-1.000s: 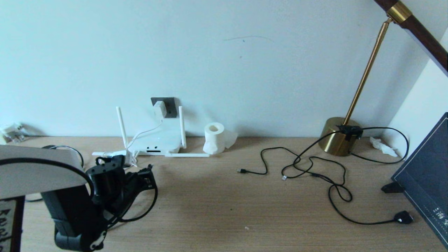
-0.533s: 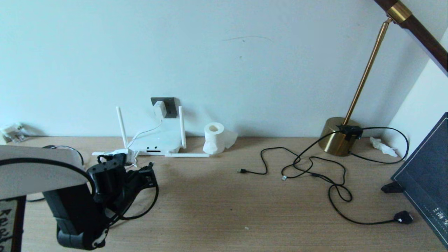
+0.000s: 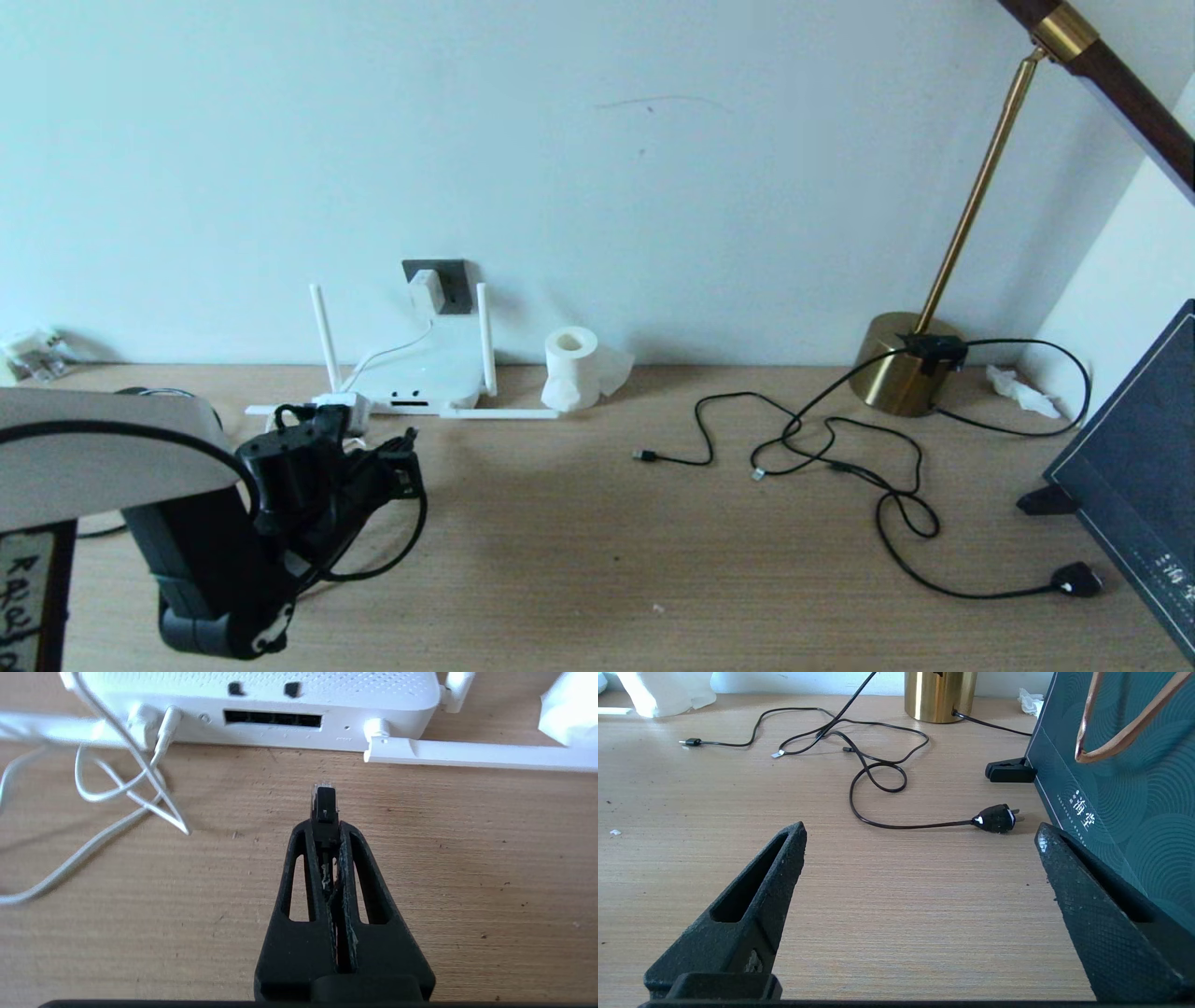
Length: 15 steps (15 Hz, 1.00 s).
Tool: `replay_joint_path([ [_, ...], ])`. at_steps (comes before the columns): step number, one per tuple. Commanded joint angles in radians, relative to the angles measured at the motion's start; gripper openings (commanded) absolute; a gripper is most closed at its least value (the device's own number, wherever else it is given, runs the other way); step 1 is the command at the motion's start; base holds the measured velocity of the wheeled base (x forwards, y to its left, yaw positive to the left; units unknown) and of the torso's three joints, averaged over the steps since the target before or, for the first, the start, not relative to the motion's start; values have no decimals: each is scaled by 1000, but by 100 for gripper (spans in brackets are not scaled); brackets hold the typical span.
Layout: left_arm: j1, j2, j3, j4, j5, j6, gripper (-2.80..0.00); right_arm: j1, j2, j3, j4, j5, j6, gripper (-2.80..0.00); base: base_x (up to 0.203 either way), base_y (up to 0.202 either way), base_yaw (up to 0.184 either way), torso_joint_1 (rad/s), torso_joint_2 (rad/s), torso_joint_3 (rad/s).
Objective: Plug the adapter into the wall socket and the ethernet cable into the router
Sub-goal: Plug cable into router interface
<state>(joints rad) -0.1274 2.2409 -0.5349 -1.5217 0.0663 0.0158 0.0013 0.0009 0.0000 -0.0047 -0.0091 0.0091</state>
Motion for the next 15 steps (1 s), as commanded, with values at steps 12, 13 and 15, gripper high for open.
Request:
replay_joint_path([
  [12,59,29,-69,-8,-108,73,-280,0,1,1,-1,0,0,0,0,0,0,0,0,0],
  [13,58,31,-75,-8,-108,73,-280,0,0,1,0,0,0,0,0,0,0,0,0,0],
  [15,58,39,-86,-8,-109,73,-280,0,1,0,0,0,0,0,0,0,0,0,0,0],
])
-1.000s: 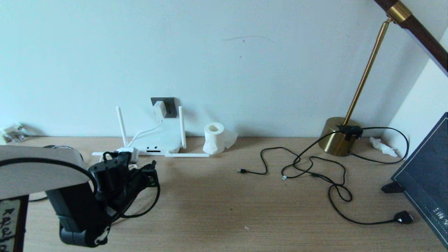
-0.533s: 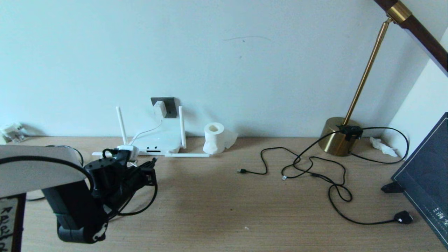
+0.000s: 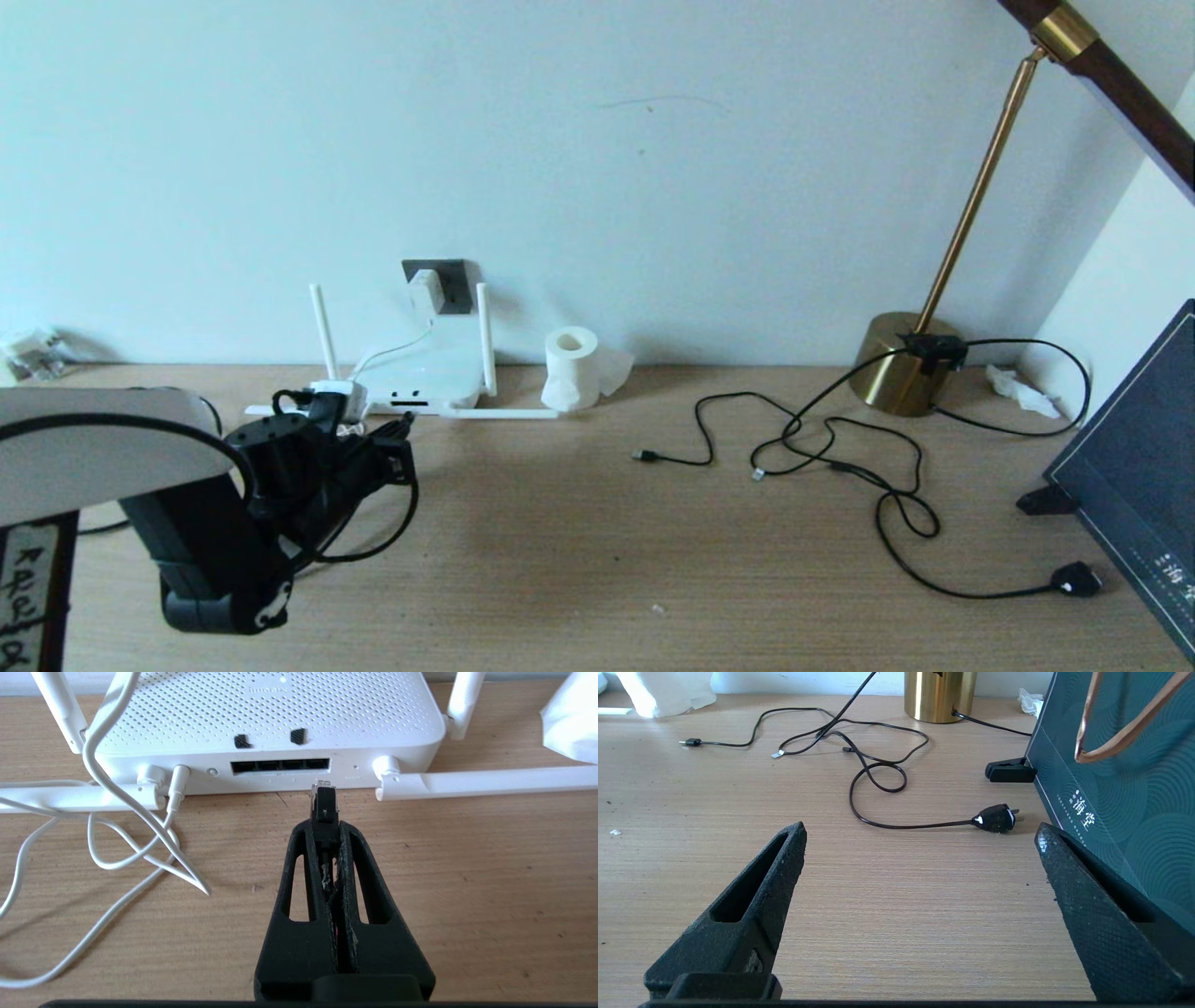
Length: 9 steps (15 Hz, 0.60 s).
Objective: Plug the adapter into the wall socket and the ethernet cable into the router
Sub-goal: Plug cable into router interface
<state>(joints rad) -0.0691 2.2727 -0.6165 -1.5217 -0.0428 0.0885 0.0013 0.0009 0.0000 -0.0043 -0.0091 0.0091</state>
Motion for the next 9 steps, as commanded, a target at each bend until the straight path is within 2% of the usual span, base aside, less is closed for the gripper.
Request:
replay_joint_path([
  [1,0,15,-14,-8,0,0,-280,0,1,2,0,0,0,0,0,0,0,0,0,0],
  [9,-3,25,-28,-8,0,0,-280,0,1,0,0,0,0,0,0,0,0,0,0,0],
])
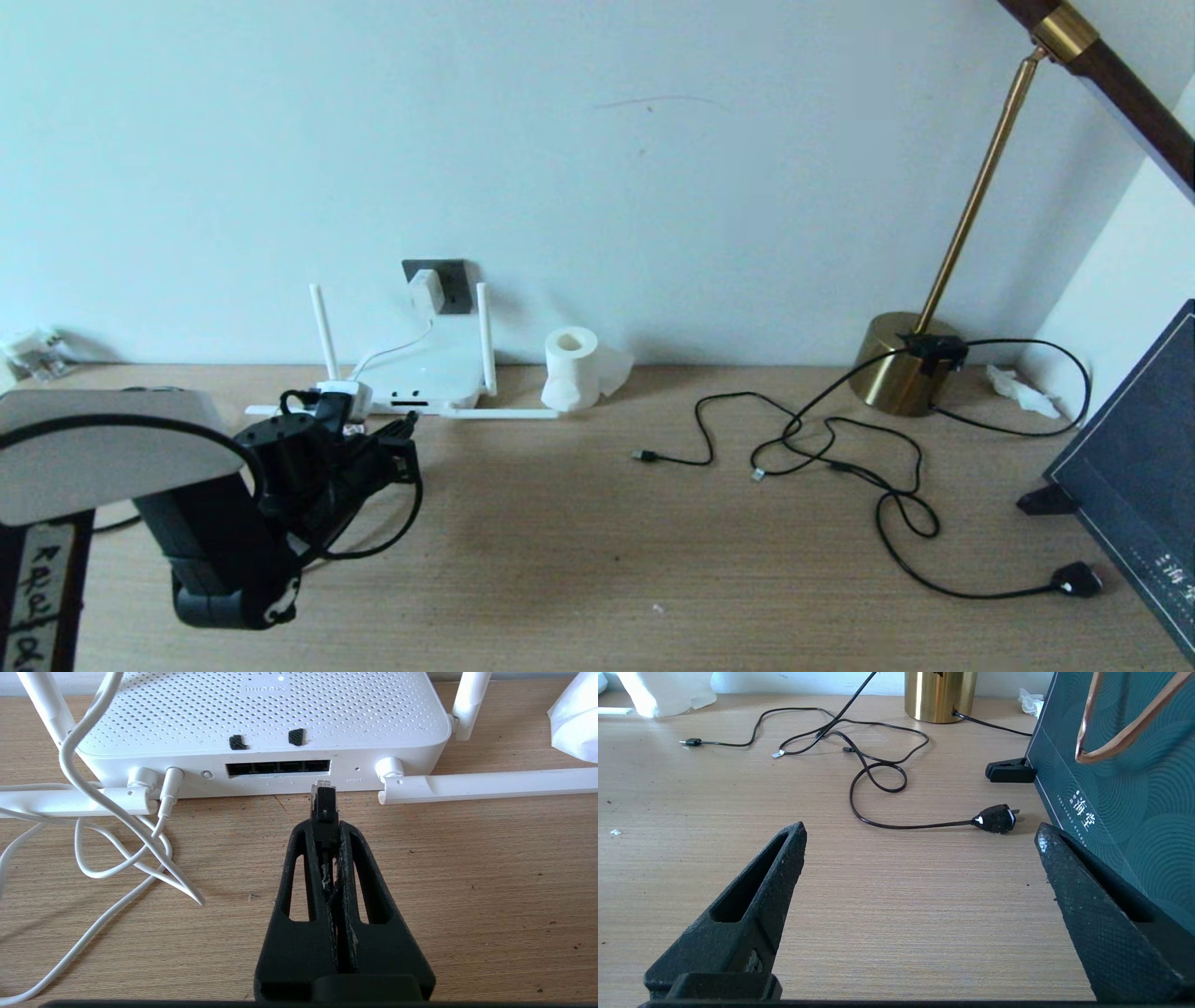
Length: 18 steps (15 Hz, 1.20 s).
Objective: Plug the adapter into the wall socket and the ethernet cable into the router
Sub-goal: Plug cable into router interface
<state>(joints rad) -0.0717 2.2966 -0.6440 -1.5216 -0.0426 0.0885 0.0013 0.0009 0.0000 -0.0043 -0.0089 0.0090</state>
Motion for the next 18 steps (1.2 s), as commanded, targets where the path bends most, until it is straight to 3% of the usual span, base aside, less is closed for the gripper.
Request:
replay_joint_path([
  [1,0,1,0,-8,0,-1,-280,0,1,1,-1,0,0,0,0,0,0,0,0,0],
  [18,3,18,-73,-8,4,-6,-280,0,1,2,0,0,0,0,0,0,0,0,0,0],
])
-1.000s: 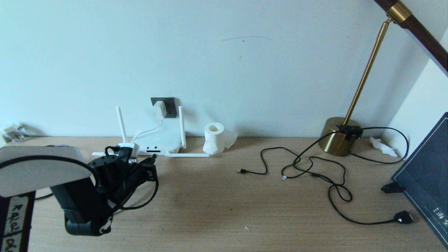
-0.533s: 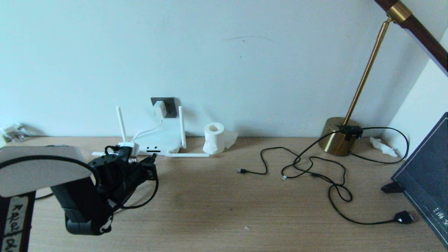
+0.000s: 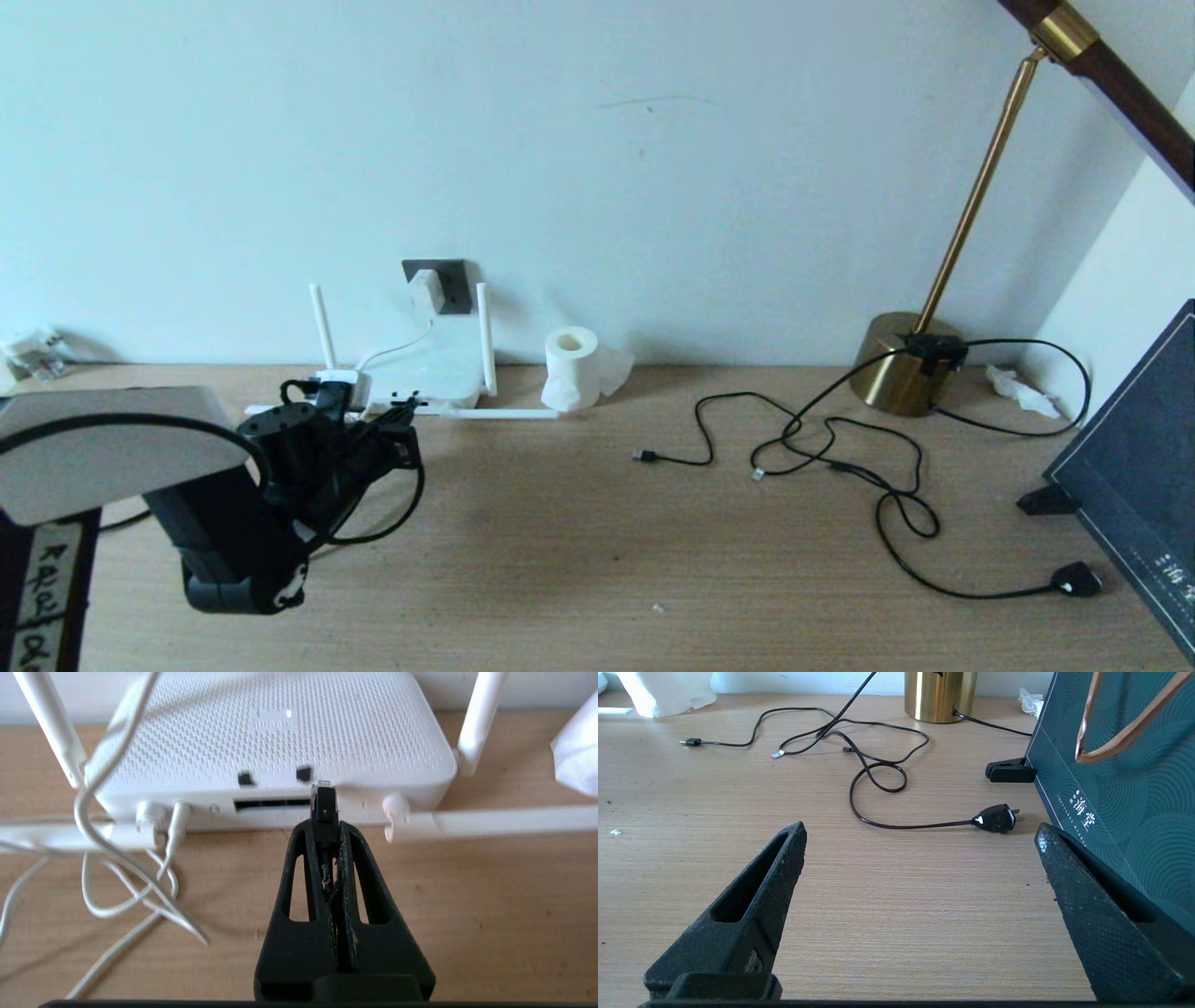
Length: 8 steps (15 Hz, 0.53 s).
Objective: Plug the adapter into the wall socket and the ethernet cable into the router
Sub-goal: Plug cable into router interface
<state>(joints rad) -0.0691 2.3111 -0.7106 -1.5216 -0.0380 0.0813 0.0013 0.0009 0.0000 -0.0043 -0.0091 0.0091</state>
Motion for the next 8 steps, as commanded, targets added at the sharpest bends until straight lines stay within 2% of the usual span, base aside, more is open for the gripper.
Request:
replay_joint_path([
  [1,0,9,-13,-8,0,0,-280,0,1,0,-2,0,0,0,0,0,0,0,0,0],
  [8,0,36,-53,-8,3,-6,-280,0,0,1,0,0,0,0,0,0,0,0,0,0],
])
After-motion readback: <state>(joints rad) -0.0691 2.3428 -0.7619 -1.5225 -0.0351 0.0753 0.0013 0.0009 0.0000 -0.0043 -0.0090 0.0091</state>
